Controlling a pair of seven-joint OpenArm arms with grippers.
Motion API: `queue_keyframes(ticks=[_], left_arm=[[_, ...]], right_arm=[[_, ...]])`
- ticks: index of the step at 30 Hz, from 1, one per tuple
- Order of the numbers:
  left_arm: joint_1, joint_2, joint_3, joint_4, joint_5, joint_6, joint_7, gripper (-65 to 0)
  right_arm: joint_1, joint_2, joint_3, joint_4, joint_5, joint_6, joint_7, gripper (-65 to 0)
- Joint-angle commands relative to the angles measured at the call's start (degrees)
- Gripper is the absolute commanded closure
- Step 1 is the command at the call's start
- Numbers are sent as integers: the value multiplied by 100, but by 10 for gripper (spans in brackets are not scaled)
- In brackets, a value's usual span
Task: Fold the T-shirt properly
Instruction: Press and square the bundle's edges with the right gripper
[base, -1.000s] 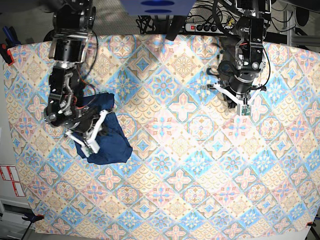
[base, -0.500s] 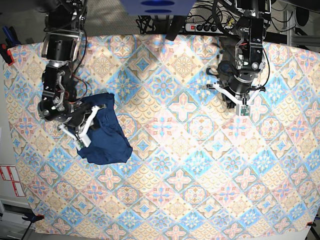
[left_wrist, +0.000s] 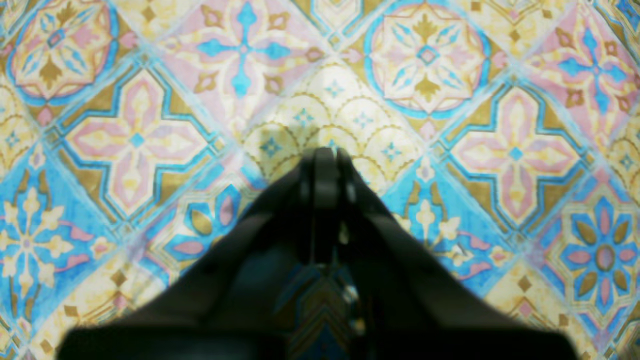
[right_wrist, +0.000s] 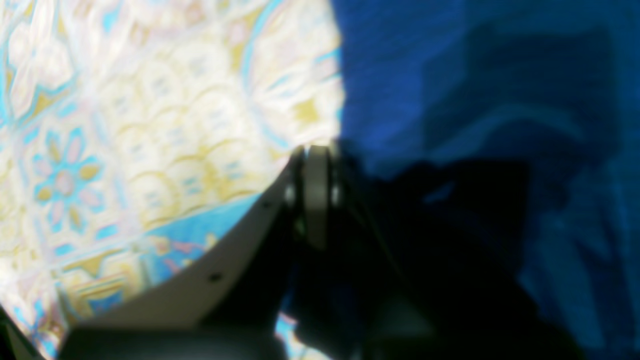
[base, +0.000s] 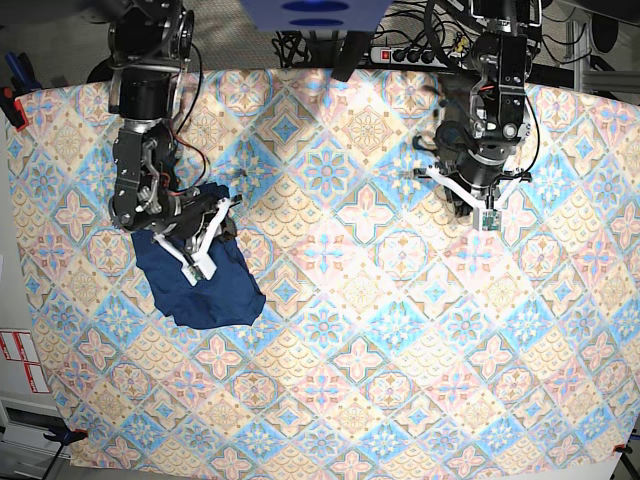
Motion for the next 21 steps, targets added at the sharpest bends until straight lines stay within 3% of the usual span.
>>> queue_keyframes(ticks=[1, 5, 10, 14, 21], left_arm=[[-38, -47, -15, 121, -9, -6, -111, 0], [-38, -55, -24, 112, -9, -6, -111, 0], [-47, -55, -24, 112, -9, -6, -120, 0], [-56, -38, -24, 112, -9, -6, -120, 0], [-47, -38, -24, 112, -9, -6, -120, 0]], right_arm=[[146, 68, 28, 239, 92, 14, 103, 0], [-250, 111, 81, 1013, 92, 14, -248, 0], [-777, 507, 204, 1997, 549, 14, -494, 0], [-962, 709, 204, 1839, 866, 14, -415, 0], [-935, 700, 143, 863, 866, 14, -11, 0]])
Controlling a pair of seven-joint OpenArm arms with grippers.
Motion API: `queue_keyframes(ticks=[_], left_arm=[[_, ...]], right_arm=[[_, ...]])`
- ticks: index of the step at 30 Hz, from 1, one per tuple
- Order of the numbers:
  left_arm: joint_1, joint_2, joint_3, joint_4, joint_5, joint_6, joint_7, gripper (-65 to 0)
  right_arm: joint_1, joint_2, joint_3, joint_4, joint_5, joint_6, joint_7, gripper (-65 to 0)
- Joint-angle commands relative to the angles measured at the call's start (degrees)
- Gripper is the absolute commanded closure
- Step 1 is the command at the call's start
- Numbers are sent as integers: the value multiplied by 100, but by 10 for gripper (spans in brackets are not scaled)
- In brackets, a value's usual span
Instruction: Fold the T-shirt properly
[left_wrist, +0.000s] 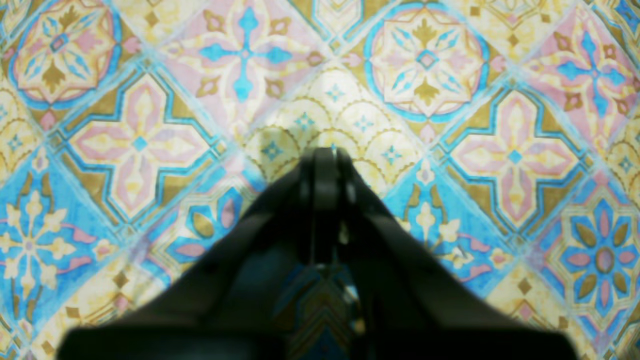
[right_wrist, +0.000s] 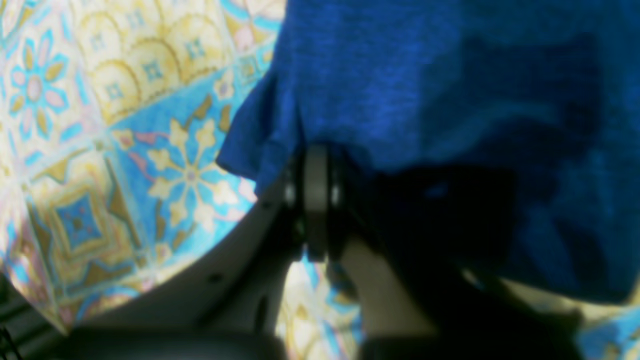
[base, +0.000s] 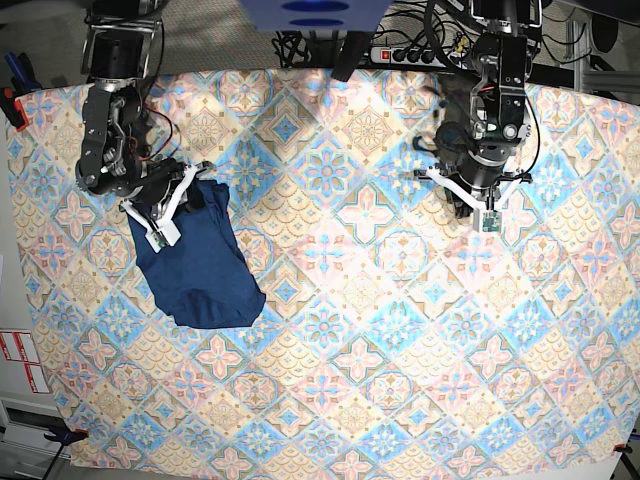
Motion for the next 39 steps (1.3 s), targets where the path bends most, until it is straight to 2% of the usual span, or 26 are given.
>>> queue_keyframes(ticks=[1, 5, 9, 12, 14, 19, 23, 27, 34, 39], left_arm=[[-34, -40, -11, 112, -9, -6, -117, 0], [-25, -40, -20, 121, -168, -6, -100, 0], [107, -58, -275, 121, -959, -6, -91, 0], [142, -66, -477, 112, -1557, -6, -82, 0], [265, -66, -547, 138, -1785, -6, -82, 0], [485, -163, -600, 402, -1864, -6, -73, 0], [652, -163, -600, 683, -1864, -6, -73, 0], [968, -163, -714, 1017, -1864, -6, -73, 0], [1663, -172, -960, 1518, -1873, -15, -82, 0], [2322, -172, -1127, 1914, -1873, -15, -82, 0]], right_arm=[[85, 38, -2, -71, 81, 14, 143, 0], [235, -138, -98, -537, 81, 14, 354, 0], [332, -190, -301, -572, 81, 14, 371, 0], [464, -410, -327, -589, 81, 14, 362, 0], [464, -445, -336, -625, 81, 14, 371, 0], [464, -437, -318, -466, 99, 14, 345, 0], [420, -384, -309, 439, 107, 14, 327, 0], [15, -67, -257, 1529, 116, 14, 37, 0], [-1031, -50, 1018, 2848, 116, 14, -446, 0], [-1822, -50, 1950, 2997, 310, 14, -482, 0]])
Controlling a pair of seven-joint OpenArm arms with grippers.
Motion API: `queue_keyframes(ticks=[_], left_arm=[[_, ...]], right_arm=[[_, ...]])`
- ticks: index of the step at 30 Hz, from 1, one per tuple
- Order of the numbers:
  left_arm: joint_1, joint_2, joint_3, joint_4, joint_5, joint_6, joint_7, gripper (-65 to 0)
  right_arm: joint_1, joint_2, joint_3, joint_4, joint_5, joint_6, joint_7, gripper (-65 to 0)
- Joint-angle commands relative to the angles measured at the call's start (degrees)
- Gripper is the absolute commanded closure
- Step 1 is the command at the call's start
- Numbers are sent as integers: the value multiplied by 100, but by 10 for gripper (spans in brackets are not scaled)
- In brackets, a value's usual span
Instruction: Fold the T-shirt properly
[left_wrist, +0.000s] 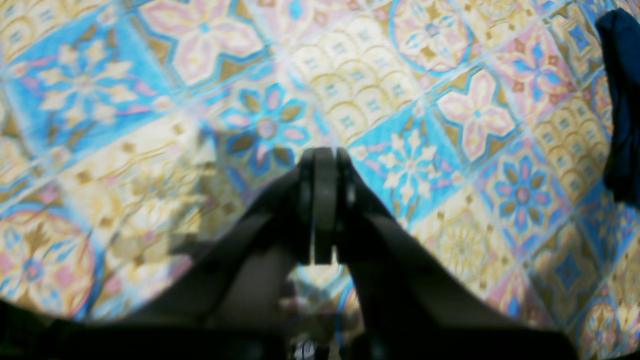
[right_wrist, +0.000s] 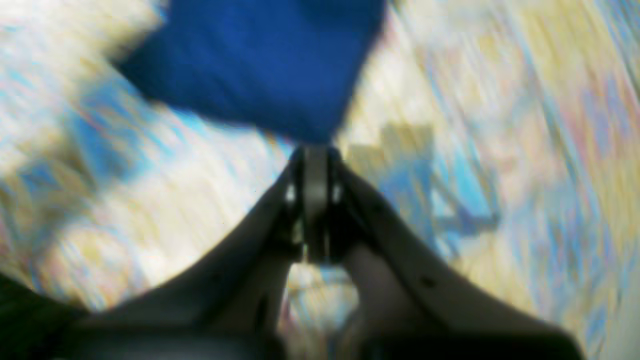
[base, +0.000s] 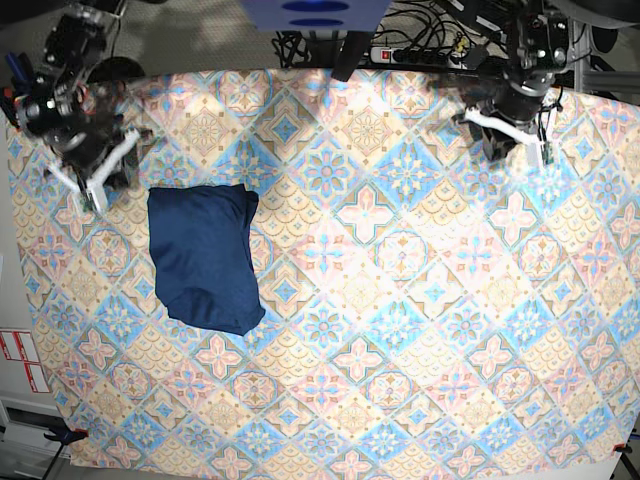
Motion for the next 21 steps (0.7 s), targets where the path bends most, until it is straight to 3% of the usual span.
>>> queue_keyframes(ticks=[1, 4, 10, 21], left_arm=[[194, -12, -10, 166, -33, -44, -95, 0], [590, -12, -28, 289, -33, -44, -131, 0], [1310, -12, -10, 333, -33, -44, -139, 0], [2339, 14, 95, 175, 38, -44, -139, 0]], right_arm=[[-158, 62, 194, 75, 273, 21, 98, 0], [-808, 71, 686, 75, 810, 21, 98, 0], [-1758, 167, 1196, -39, 845, 21, 98, 0], [-2602, 158, 1205, -1859, 845, 21, 142, 0]])
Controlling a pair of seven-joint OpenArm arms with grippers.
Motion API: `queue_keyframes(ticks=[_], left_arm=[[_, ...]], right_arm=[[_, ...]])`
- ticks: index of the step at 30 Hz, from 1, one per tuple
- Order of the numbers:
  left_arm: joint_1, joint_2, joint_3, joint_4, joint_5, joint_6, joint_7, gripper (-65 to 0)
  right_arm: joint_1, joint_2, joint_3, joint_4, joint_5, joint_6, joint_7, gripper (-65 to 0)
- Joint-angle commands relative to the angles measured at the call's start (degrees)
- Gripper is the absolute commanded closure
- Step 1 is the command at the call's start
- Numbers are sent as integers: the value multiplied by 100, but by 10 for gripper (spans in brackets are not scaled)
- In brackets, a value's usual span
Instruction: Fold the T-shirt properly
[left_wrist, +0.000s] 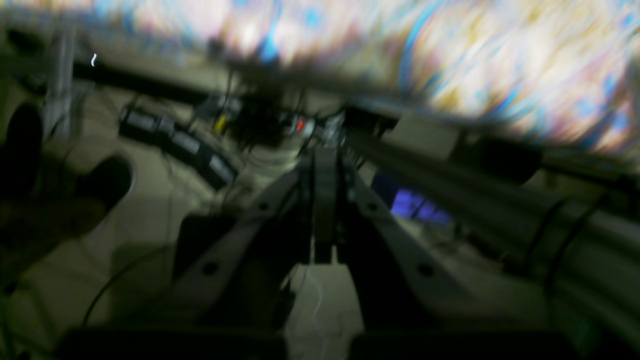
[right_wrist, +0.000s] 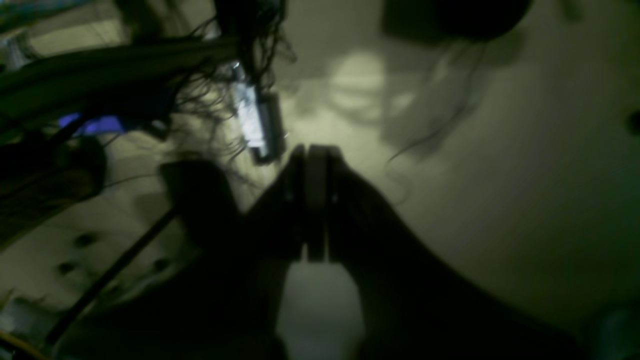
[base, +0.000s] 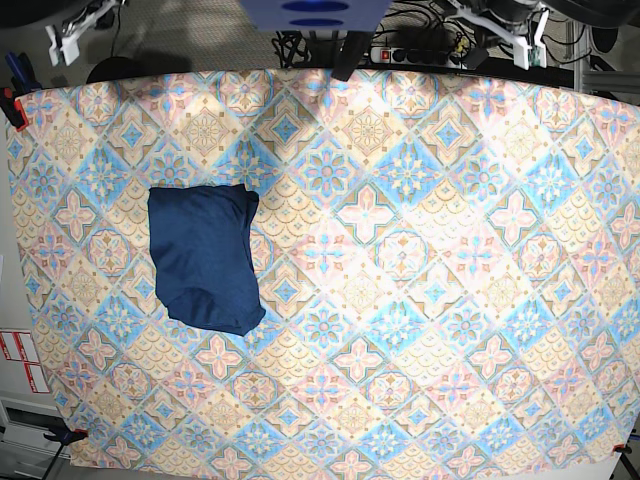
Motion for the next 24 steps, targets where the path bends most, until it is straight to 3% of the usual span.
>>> queue_keyframes(ticks=[1, 4, 7, 11, 14, 18, 24], left_arm=[[73, -1, 126, -80, -37, -22, -85, 0], [-103, -10, 390, -871, -37, -22, -313, 0], [-473, -28, 777, -2058, 51, -22, -920, 0], [-938, -10, 1401, -3253, 684, -22, -1694, 0], [-1352, -1, 1867, -4089, 886, -22, -2107, 0], [-2160, 8, 2271, -5478, 851, -22, -2406, 0], [-3048, 8, 3089, -7280, 869, -22, -3716, 0]], right_arm=[[-160, 49, 40, -144, 23, 12, -16, 0], [-143, 40, -180, -918, 23, 12, 28, 0], [-125, 76, -813, -1700, -21, 12, 564, 0], [112, 76, -1464, -2149, -724, 12, 1224, 0], [569, 40, -1516, -3028, -1463, 12, 1593, 0], [1448, -65, -1552, -4619, -1876, 12, 2472, 0], [2187, -118, -1560, -6158, -2579, 12, 3808, 0]])
